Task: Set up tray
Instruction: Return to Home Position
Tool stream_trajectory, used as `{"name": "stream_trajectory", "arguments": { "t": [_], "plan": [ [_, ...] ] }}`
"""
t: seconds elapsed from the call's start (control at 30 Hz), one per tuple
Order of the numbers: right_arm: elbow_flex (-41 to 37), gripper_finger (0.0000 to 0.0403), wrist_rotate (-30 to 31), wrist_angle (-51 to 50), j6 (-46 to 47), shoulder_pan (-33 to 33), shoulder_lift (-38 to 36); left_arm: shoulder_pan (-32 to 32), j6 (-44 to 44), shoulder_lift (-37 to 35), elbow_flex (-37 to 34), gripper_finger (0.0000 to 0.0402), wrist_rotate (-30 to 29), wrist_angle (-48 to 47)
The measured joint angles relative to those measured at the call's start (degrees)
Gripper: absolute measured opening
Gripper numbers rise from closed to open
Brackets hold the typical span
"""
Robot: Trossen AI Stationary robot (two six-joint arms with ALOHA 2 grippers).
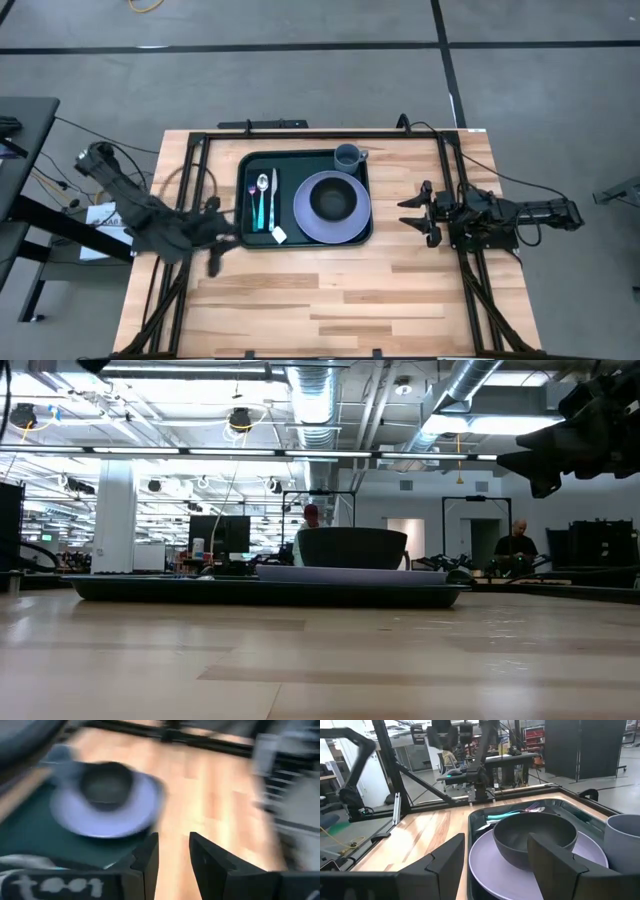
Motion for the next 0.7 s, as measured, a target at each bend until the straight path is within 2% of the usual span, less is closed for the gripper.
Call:
{"name": "stream_trajectory", "arguments": {
  "t": [0.1,0.2,0.5,0.7],
  "plan": [
    [0.0,0.0205,0.0,0.0,0.0,0.0,0.0,-2.7,5.0,-8.2,-6.6,0.0096,7.6,7.6],
    [0.0,0.0205,0.0,0.0,0.0,0.0,0.0,-4.0,9.7,-14.8,-11.3,0.0096,11.4,11.3],
    [0.0,0.0205,0.0,0.0,0.0,0.0,0.0,-4.5,21.6,-30.4,-23.1,0.0096,15.8,17.0],
    [0.0,0.0205,0.0,0.0,0.0,0.0,0.0,-4.5,26.7,-37.8,-32.6,0.0096,19.9,26.2]
  ]
}}
